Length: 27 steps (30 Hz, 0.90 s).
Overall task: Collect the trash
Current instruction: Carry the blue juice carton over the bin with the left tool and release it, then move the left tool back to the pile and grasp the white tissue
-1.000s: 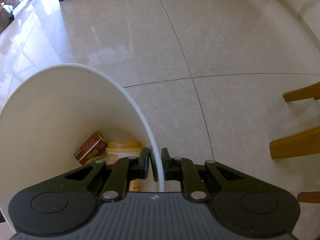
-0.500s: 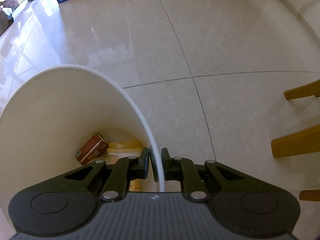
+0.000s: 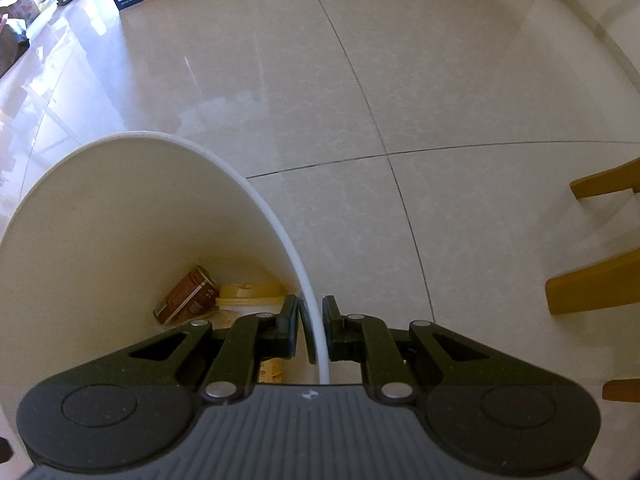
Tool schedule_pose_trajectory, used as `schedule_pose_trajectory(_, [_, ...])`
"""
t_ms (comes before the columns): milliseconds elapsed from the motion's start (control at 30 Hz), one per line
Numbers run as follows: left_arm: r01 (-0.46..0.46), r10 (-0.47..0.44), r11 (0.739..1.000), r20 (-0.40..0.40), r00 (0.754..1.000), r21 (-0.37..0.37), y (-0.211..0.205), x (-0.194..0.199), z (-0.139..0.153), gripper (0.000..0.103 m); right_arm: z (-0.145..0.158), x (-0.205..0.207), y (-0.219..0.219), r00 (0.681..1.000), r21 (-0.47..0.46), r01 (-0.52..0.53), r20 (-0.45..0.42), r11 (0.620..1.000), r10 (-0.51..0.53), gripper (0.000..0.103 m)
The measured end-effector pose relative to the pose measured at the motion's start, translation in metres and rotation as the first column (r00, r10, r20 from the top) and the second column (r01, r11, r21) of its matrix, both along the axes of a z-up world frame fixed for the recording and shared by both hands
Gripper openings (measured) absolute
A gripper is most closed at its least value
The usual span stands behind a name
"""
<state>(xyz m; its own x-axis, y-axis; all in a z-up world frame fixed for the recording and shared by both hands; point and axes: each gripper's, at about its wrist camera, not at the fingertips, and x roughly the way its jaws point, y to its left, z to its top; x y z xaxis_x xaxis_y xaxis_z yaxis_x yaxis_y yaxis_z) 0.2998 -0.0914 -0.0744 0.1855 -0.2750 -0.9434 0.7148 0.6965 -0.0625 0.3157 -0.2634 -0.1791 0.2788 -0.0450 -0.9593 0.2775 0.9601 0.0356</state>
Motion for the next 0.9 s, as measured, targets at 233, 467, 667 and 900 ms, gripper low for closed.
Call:
schedule_pose_trajectory(233, [-0.046, 0.046, 0.999, 0.038, 0.998, 0.014, 0.019, -0.001, 0.004, 0.085, 0.001, 0.001, 0.001, 1.0, -0.003, -0.001, -0.001, 1.0, 0.001, 0.015])
schedule_pose_trajectory(467, [-0.138, 0.138, 0.99, 0.052, 0.989, -0.003, 0.06, -0.005, 0.001, 0.087, 0.002, 0.0, 0.001, 1.0, -0.003, -0.001, 0.0, 1.0, 0.001, 0.015])
schedule_pose_trajectory(667, [-0.268, 0.266, 0.963, 0.108, 0.958, 0.006, 0.115, -0.016, -0.031, 0.089, 0.001, -0.001, 0.0, 1.0, 0.002, -0.001, 0.003, 1.0, 0.001, 0.015])
schedule_pose_trajectory(900, [-0.333, 0.325, 0.941, 0.105, 0.94, 0.061, 0.17, -0.046, -0.111, 0.088, 0.0, 0.0, -0.001, 1.0, 0.0, 0.002, -0.003, 1.0, -0.002, 0.015])
